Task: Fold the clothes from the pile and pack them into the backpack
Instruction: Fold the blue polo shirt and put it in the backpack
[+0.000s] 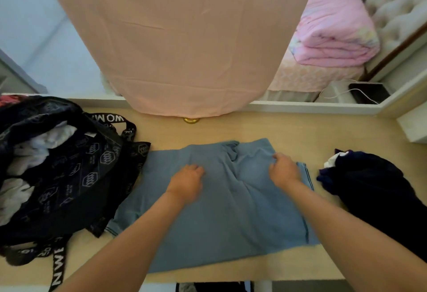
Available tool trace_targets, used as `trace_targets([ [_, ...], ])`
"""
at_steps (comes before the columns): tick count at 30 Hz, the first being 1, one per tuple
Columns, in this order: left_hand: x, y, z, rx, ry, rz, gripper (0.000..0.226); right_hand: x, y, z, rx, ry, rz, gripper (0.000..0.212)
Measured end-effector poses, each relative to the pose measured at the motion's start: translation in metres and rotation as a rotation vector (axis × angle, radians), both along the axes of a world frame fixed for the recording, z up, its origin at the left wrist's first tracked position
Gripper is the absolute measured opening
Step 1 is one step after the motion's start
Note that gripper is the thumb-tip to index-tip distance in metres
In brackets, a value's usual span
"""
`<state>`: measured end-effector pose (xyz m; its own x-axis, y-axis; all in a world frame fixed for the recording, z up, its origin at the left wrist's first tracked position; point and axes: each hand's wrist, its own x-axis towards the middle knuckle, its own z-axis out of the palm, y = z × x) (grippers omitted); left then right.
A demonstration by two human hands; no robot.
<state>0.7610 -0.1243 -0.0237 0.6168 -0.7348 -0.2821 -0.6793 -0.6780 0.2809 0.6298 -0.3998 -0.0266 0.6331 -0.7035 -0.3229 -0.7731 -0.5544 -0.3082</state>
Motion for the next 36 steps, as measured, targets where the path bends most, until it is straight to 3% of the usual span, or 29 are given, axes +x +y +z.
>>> trace_targets([
  [4,0.007,-0.040,-0.014,-0.076,0.073,-0.121,0.035,0.020,-0.029,-0.017,0.053,0.088,-0.158,0.038],
  [7,0.012,-0.055,-0.026,-0.085,0.091,-0.156,0.055,0.029,-0.040,-0.027,0.063,0.070,-0.188,0.023],
  [11,0.022,-0.047,-0.046,0.225,0.000,-0.122,0.088,0.031,-0.054,-0.027,-0.048,-0.100,-0.298,0.012],
  [16,0.031,-0.045,-0.050,0.282,-0.033,-0.097,0.096,0.026,-0.076,-0.024,-0.123,-0.180,-0.357,0.014],
  [18,0.030,-0.054,-0.041,0.279,-0.122,-0.066,0.095,0.022,-0.072,-0.026,-0.172,-0.230,-0.248,0.039],
  [20,0.023,-0.071,-0.034,0.143,-0.219,-0.055,0.086,0.012,-0.052,-0.031,-0.282,-0.312,-0.069,0.062],
  [23,0.006,-0.089,-0.042,-0.053,-0.192,-0.218,0.071,-0.018,-0.013,-0.050,-0.352,-0.298,0.317,0.061],
  [26,-0.003,-0.085,-0.054,0.210,-0.096,-0.239,0.079,-0.052,-0.001,-0.072,-0.253,-0.120,0.511,0.057],
  [30,-0.005,-0.079,-0.053,0.305,-0.125,-0.184,0.088,-0.088,-0.019,-0.076,-0.229,0.038,0.403,0.066],
  [34,-0.033,-0.105,-0.045,0.083,-0.297,-0.364,0.071,-0.096,-0.036,-0.056,-0.345,-0.085,0.123,0.050],
  [36,-0.054,-0.125,-0.042,-0.031,-0.177,-0.471,0.067,-0.095,-0.043,-0.045,-0.321,-0.037,-0.120,0.050],
])
